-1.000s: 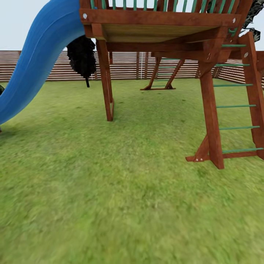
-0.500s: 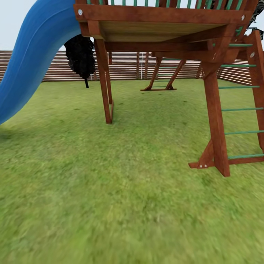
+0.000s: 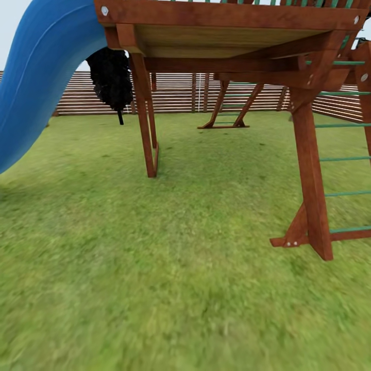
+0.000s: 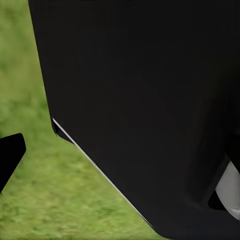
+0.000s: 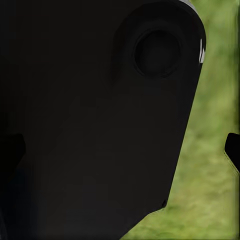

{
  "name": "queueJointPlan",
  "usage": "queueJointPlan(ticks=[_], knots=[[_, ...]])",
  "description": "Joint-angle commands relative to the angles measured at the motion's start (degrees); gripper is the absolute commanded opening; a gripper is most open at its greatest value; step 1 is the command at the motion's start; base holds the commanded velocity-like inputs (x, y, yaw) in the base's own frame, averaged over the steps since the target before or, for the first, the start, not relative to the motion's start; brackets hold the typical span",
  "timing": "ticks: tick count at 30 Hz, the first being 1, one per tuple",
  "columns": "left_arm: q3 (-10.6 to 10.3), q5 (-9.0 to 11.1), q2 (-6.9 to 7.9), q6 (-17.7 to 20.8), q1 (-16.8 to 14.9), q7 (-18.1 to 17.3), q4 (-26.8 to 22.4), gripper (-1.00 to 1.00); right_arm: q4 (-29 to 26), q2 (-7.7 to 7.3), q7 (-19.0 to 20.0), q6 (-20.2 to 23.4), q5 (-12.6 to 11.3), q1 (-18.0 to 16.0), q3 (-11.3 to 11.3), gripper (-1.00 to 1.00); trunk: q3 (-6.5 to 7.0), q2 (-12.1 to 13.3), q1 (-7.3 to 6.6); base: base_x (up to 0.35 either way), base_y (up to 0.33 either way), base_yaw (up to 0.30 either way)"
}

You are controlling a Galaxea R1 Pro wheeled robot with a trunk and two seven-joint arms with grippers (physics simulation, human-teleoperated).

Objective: Take the three Easter eggs out of the wicker basket on the lawn in the garden, then place them on the lawn next to a single tree (choose any tree) so that all three eggs are next to the same tree and none are left in the basket.

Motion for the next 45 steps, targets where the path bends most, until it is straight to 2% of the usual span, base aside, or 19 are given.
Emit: queueJointPlan(ticks=[1,45], knots=[[0.01,0.01,0.00,0.01,0.02,-0.06,-0.09,1.00,0.04,0.00,0.02,-0.17,0.29,-0.03,0.32,1.00,-0.04,-0.01,0.03,0.332,0.000,0.000],[0.10,0.06,0.00,-0.13,0.02,-0.06,-0.11,1.00,0.04,-0.05,0.08,-0.17,0.29,-0.03,0.24,1.00,-0.04,-0.01,0.03,0.333,0.000,0.000]])
